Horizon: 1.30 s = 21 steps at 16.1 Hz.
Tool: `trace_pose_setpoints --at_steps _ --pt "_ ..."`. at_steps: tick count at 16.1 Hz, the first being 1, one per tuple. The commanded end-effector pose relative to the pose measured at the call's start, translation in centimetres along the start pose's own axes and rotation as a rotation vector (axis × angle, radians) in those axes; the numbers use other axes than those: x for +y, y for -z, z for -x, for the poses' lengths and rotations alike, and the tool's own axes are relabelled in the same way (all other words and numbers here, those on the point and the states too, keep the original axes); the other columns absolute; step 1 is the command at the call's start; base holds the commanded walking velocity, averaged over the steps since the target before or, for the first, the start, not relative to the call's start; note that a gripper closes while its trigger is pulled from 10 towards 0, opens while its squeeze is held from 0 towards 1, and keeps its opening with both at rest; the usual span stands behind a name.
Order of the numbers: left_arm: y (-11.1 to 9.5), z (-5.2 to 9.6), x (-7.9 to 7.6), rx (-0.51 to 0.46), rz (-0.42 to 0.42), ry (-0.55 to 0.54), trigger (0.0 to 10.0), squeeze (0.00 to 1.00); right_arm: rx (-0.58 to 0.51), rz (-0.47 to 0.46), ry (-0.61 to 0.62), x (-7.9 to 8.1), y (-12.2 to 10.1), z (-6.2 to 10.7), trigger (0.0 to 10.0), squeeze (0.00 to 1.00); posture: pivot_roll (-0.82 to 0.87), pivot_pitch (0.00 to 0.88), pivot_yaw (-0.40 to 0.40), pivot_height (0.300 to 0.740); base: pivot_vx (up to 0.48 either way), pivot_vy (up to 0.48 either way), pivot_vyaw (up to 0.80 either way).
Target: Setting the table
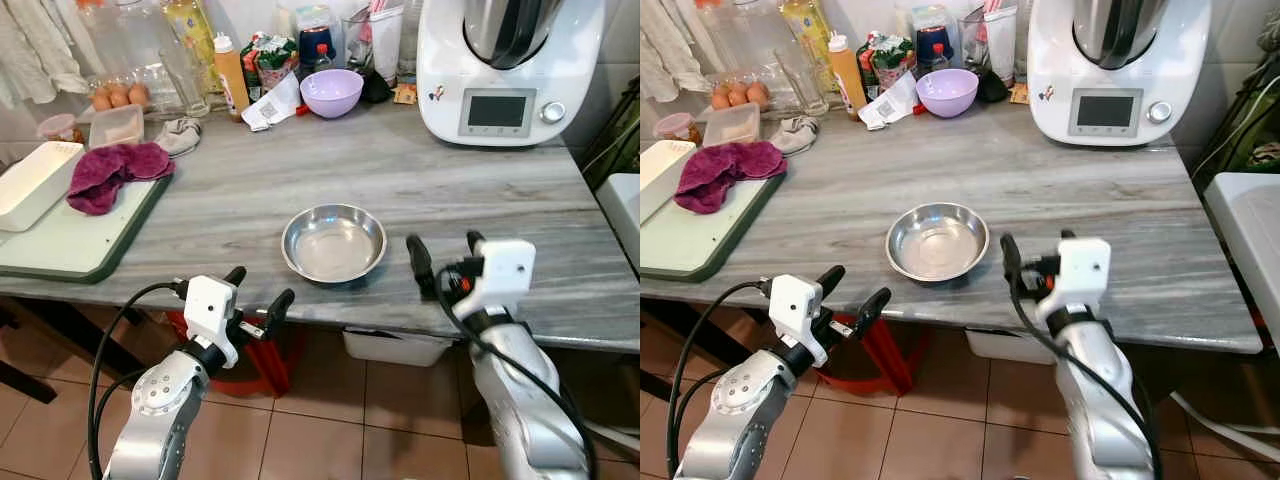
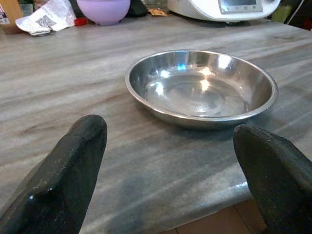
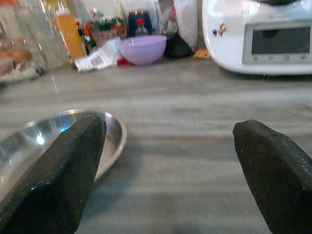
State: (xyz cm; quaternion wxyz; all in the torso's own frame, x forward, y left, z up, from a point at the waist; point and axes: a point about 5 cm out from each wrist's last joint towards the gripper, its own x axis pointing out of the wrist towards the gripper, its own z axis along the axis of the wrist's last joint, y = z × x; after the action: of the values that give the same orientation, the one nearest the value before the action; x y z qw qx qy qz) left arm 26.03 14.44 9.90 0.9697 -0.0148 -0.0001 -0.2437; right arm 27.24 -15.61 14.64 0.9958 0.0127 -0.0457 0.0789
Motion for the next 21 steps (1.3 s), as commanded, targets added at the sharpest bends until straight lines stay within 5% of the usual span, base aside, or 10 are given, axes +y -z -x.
trace_pose_setpoints --at_steps 1,5,6,11,14,16,21 --pt "0.0 0.2 0.4 -0.001 -0.016 -0.023 10.0 0.00 -0.005 0.012 -0.019 0.4 -0.4 0.3 10.0 1.00 -0.14 0.088 0.091 0.740 0.000 0.000 0.00" --pt "0.0 0.9 1.5 0.008 0.006 -0.146 10.0 0.00 -0.009 0.108 -0.042 1.2 -0.4 0.8 10.0 1.00 -0.14 0.093 0.088 0.740 0.000 0.000 0.00" --pt "-0.1 0.9 1.9 0.005 -0.001 -0.186 10.0 0.00 -0.009 0.111 -0.047 1.4 -0.5 0.8 10.0 0.00 -0.14 0.093 0.088 0.740 0.000 0.000 0.00" --pt "-0.4 1.1 3.3 0.000 -0.030 -0.354 10.0 0.00 -0.056 0.229 0.062 0.7 -1.6 0.1 10.0 0.00 -0.13 0.082 0.081 0.740 0.000 0.000 0.00" --pt "-0.3 2.1 4.4 -0.004 -0.063 -0.496 10.0 0.00 -0.034 0.203 0.144 -0.6 -0.8 0.7 10.0 0.00 -0.13 0.074 0.080 0.740 0.000 0.000 0.00" --pt "0.2 2.9 4.5 0.012 -0.076 -0.523 10.0 0.00 -0.011 0.133 0.124 -0.5 -0.3 1.7 10.0 0.00 -0.13 0.075 0.078 0.740 0.000 0.000 0.00" --pt "0.8 3.2 3.9 0.030 -0.073 -0.527 10.0 0.00 -0.023 0.144 0.160 -0.8 -0.3 2.3 10.0 0.00 -0.13 0.079 0.077 0.740 0.000 0.000 -0.32"
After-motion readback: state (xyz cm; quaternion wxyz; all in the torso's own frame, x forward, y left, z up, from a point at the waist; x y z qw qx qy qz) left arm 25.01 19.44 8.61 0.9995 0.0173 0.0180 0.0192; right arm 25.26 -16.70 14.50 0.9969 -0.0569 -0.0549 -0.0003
